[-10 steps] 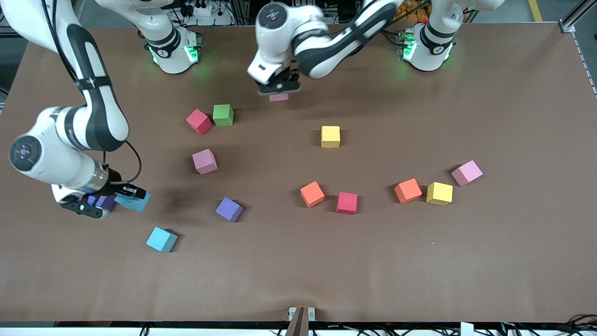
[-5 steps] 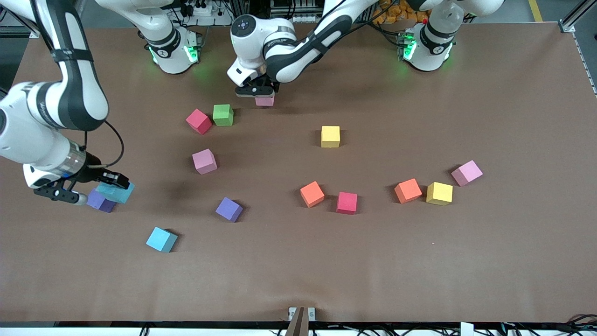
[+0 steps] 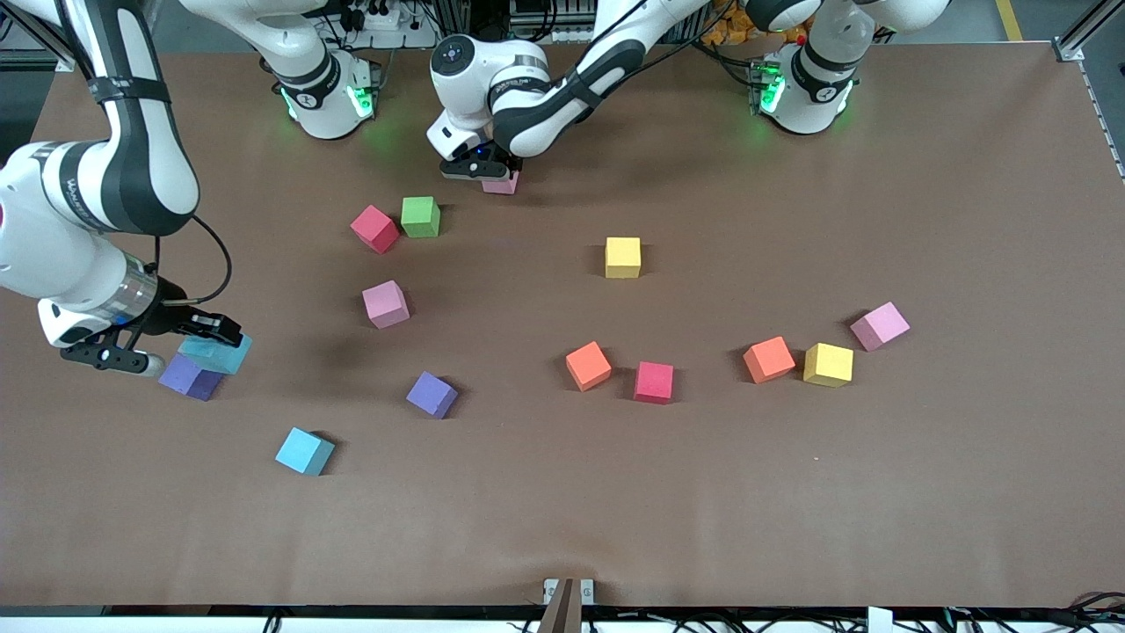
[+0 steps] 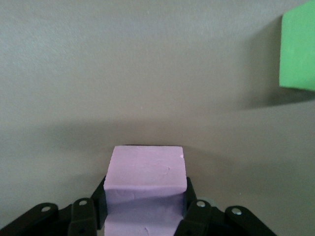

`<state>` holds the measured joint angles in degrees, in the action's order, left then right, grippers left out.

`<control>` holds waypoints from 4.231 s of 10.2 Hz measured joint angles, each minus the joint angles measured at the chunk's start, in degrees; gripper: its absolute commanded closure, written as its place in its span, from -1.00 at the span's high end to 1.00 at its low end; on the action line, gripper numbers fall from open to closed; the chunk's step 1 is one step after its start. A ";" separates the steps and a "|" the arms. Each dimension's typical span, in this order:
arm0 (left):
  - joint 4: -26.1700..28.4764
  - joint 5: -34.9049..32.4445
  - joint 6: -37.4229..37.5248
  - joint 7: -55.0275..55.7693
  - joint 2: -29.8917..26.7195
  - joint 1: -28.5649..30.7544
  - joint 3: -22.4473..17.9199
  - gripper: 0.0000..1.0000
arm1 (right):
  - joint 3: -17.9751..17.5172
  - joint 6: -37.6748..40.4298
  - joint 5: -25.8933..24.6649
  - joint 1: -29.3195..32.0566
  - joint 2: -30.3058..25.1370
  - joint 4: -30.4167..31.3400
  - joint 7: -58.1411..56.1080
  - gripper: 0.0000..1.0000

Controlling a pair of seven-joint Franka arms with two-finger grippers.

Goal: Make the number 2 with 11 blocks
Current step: 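Carry the pink cube with the left gripper to the table center and release, then reach the left gripper to a yellow cube while the right gripper carries cyan, then lower the cyan cube beside the pink cube while the left gripper lifts yellow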

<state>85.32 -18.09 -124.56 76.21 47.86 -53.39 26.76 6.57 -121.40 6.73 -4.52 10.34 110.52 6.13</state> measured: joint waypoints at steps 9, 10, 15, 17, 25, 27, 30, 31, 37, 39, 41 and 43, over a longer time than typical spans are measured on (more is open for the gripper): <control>-1.25 0.53 0.18 2.14 1.10 0.40 -0.42 1.00 | -0.24 0.00 0.00 -0.87 0.00 0.02 -0.09 -0.27; -1.93 0.89 0.18 2.30 0.84 0.70 -0.41 1.00 | -0.24 0.00 0.00 -0.90 0.00 0.02 -0.09 -0.27; -2.97 2.73 3.57 2.87 -4.73 3.13 -0.56 1.00 | -0.36 -0.01 0.00 -1.97 -0.19 0.02 -0.31 -0.27; -2.95 2.73 9.29 2.88 -7.54 7.61 -0.69 1.00 | -0.41 0.32 0.00 -3.69 -1.19 0.02 -2.62 -0.27; 13.21 2.74 7.20 -11.29 -15.30 34.98 7.29 1.00 | 5.60 3.54 -0.01 -25.25 -4.51 0.52 -26.96 -0.27; 17.27 2.74 4.80 -16.17 -15.54 38.46 7.69 1.00 | 7.52 3.49 -0.27 -34.26 -5.53 2.53 -27.44 -0.27; 22.31 2.74 -1.72 -17.52 -15.91 39.64 8.02 1.00 | 8.65 3.00 -2.95 -46.51 -8.94 7.01 -27.99 -0.27; 23.83 2.73 -3.77 -17.52 -16.21 40.06 8.05 1.00 | 8.69 2.74 -3.42 -50.15 -9.38 8.05 -27.98 -0.27; 29.78 0.65 -8.08 -17.65 -17.08 40.74 8.18 1.00 | 8.84 -6.68 -5.24 -65.67 -12.71 19.84 -28.14 -0.27; 30.56 0.33 -8.94 -17.65 -17.07 40.80 8.18 1.00 | 8.83 -8.98 -5.68 -69.48 -11.58 21.47 -28.18 -0.27; 31.20 -0.10 -9.97 -17.65 -17.06 40.89 8.18 1.00 | 8.78 -11.68 -5.70 -72.61 -8.37 21.90 -28.18 -0.27; 32.50 -0.89 -11.34 -17.68 -17.06 40.93 8.18 -0.32 | 8.77 -13.99 -5.72 -74.40 -4.76 21.96 -28.18 -0.27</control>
<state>117.82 -18.98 -135.89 58.53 30.80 -12.47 34.94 15.33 -135.40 1.01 -78.92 5.58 132.48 -22.04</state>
